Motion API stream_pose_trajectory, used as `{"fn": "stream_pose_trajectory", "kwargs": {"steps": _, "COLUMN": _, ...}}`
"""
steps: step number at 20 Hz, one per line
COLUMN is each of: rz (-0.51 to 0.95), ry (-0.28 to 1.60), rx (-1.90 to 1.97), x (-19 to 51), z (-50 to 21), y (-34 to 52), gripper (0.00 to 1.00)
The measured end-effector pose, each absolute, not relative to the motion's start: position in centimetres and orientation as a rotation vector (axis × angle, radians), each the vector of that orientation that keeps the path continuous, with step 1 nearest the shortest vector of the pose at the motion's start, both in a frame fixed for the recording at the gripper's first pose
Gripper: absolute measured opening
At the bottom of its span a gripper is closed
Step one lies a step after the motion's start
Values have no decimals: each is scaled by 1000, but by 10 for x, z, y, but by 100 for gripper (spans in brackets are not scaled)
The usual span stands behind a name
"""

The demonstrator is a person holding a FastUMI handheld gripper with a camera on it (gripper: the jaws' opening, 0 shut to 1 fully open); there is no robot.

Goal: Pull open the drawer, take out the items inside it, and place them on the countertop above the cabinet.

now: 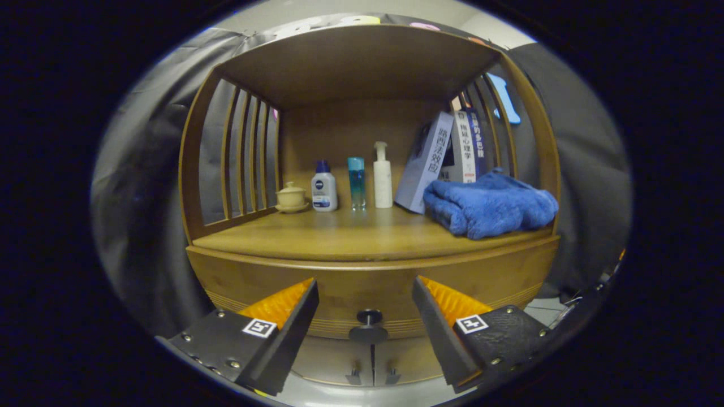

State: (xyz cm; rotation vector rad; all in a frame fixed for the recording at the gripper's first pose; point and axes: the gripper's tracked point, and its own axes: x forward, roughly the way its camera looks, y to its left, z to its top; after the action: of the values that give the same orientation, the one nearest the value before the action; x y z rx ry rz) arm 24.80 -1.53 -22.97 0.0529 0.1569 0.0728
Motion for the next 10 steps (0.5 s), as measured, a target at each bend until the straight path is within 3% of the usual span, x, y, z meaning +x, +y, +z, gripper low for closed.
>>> {"fn": "stream_pose_trajectory", "kwargs": {"steps": 3, "rz": 72, "ry": 192, "rx": 65, "x": 252, "z": -250, "y": -17, "gripper": 74}}
{"fn": "stream_pose_trajectory", "kwargs": {"steps": 5, "rz": 50, "ry": 223, "rx": 21, "x": 252, "z": -269, "y": -21, "gripper": 75}}
{"fn": "stream_pose_trajectory", "kwargs": {"steps": 9, "rz": 22, "ry": 234, "rx": 76, "x": 254, "z": -279, "y": -29, "gripper": 43}}
{"fn": "stream_pose_trajectory", "kwargs": {"steps": 10, "rz": 22, "ry": 223, "rx": 91, "x": 255, "z": -276, "y": -28, "gripper": 42}}
